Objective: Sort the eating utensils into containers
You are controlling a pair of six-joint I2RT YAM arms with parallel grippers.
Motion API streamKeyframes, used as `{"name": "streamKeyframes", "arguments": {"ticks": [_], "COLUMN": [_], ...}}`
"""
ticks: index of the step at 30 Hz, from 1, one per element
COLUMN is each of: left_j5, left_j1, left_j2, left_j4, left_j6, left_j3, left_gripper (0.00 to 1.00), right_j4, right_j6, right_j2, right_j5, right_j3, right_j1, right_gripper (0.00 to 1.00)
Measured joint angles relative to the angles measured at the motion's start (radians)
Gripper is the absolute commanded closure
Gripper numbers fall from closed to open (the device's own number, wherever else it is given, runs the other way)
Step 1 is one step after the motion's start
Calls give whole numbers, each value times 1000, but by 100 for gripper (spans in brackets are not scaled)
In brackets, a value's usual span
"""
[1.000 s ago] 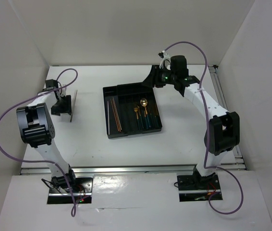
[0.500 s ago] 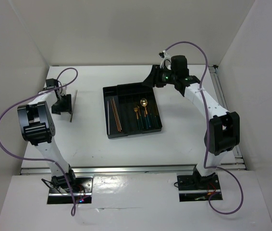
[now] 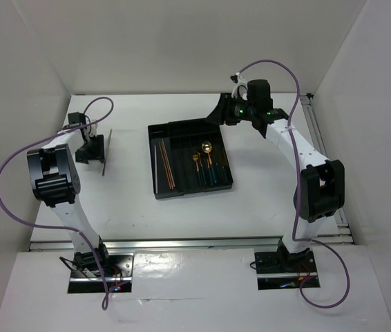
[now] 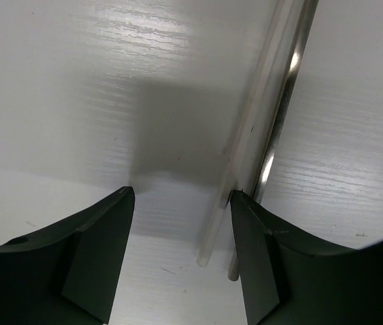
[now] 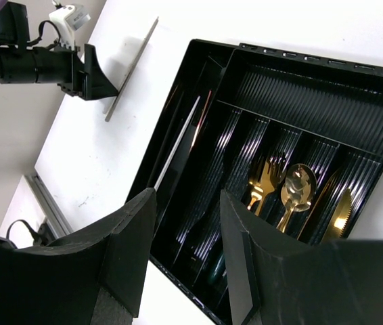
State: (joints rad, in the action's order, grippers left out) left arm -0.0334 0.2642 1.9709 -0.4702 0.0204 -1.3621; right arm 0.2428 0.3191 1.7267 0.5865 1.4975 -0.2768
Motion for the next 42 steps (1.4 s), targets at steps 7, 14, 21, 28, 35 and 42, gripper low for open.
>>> {"name": "streamKeyframes", "arguments": {"ticks": [7, 14, 21, 28, 35, 42], "left_j5": [-17, -17, 3, 60, 89, 94], "left_j1": [-3, 21, 53, 53, 53, 51], "left_j2": [1, 5, 10, 12, 26, 43], "left_j4": [3, 3, 4, -1, -5, -8], "left_j6": [-1, -3, -3, 5, 6, 11], "left_j3": [-2, -8, -13, -13, -33, -56], "left_gripper": [28, 31, 38, 42, 51, 61], "right_j4": [0, 0, 0, -3, -2, -3], "right_j6": [0, 1, 1, 1, 1, 1], "right_j2": [0, 0, 0, 4, 16, 16], "right_j5": [0, 0, 0, 1, 1, 1], "right_j3": [0, 0, 0, 0, 0, 0], "right_j1": [7, 7, 7, 7, 7, 7], "right_gripper": [50, 50, 50, 50, 50, 50]}}
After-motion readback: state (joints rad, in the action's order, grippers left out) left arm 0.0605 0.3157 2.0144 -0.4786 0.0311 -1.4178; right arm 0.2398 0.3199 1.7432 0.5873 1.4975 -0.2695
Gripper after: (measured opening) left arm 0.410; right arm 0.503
